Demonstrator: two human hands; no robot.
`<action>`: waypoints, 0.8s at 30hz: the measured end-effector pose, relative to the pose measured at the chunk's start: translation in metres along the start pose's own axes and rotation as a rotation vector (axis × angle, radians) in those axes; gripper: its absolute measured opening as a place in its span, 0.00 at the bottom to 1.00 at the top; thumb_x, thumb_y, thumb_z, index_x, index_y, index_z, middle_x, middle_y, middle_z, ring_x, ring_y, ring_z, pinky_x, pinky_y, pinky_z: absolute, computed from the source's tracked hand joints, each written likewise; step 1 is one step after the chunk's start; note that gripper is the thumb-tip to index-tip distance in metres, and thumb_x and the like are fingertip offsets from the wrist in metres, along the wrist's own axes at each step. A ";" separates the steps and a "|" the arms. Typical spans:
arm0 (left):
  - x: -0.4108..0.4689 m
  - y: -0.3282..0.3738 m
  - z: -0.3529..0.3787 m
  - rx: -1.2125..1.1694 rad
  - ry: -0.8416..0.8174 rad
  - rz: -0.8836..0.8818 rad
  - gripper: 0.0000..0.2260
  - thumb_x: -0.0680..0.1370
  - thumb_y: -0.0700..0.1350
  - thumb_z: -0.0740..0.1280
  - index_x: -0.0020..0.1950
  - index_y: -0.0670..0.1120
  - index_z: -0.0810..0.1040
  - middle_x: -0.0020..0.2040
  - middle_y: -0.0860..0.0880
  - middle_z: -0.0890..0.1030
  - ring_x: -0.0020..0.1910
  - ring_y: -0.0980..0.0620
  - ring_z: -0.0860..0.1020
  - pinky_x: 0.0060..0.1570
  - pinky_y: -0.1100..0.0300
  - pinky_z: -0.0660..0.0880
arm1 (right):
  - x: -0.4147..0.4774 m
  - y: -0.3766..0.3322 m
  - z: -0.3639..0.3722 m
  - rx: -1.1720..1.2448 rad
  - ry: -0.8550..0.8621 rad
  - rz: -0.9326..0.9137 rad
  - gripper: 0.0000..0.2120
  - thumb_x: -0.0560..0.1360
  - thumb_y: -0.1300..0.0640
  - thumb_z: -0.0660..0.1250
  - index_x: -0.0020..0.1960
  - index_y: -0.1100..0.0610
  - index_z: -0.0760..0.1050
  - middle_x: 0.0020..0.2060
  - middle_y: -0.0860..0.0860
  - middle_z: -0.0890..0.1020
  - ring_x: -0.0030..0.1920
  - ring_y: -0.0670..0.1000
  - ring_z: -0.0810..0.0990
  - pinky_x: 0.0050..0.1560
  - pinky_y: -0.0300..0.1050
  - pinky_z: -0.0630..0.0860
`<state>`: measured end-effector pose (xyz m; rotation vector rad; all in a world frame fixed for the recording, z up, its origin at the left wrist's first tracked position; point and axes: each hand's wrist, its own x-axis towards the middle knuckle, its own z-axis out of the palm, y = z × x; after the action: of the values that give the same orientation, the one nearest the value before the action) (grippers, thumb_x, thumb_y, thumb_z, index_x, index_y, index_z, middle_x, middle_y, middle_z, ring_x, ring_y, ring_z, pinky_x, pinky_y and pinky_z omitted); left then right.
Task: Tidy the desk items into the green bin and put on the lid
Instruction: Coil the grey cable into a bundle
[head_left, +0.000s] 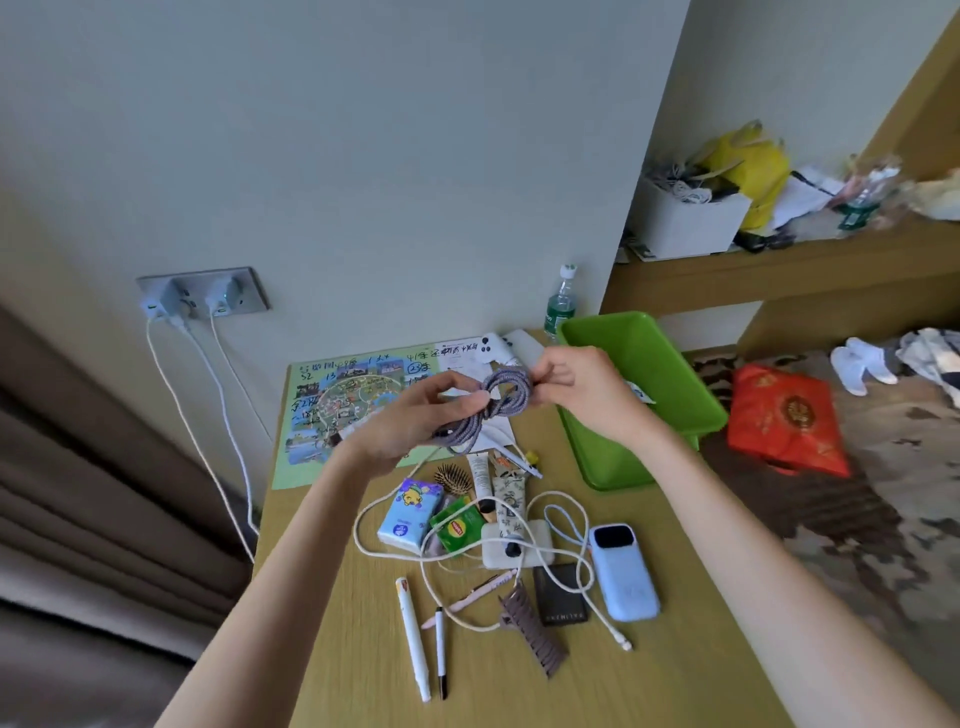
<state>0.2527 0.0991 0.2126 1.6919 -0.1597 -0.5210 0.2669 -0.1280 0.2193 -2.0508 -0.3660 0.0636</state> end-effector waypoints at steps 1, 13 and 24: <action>0.003 0.005 0.008 0.029 0.018 0.028 0.10 0.77 0.50 0.69 0.54 0.46 0.76 0.44 0.51 0.81 0.39 0.55 0.75 0.39 0.64 0.70 | -0.004 -0.001 -0.010 0.019 -0.013 0.036 0.07 0.70 0.75 0.70 0.45 0.67 0.77 0.43 0.66 0.83 0.37 0.45 0.83 0.42 0.35 0.79; 0.132 0.026 0.110 0.305 0.140 0.236 0.11 0.70 0.41 0.77 0.49 0.44 0.79 0.40 0.49 0.82 0.37 0.50 0.80 0.44 0.53 0.79 | 0.011 0.070 -0.139 -0.249 -0.084 0.115 0.09 0.73 0.55 0.73 0.53 0.54 0.81 0.46 0.46 0.82 0.44 0.44 0.82 0.48 0.43 0.78; 0.267 0.019 0.149 0.920 0.291 0.452 0.09 0.73 0.43 0.71 0.52 0.47 0.79 0.50 0.51 0.80 0.49 0.49 0.77 0.51 0.53 0.73 | 0.077 0.182 -0.181 -0.894 0.002 -0.159 0.11 0.75 0.54 0.69 0.56 0.56 0.80 0.50 0.50 0.78 0.53 0.52 0.76 0.51 0.46 0.71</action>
<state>0.4294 -0.1422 0.1492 2.4950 -0.6219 0.1957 0.4177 -0.3411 0.1583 -2.8858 -0.6327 -0.2416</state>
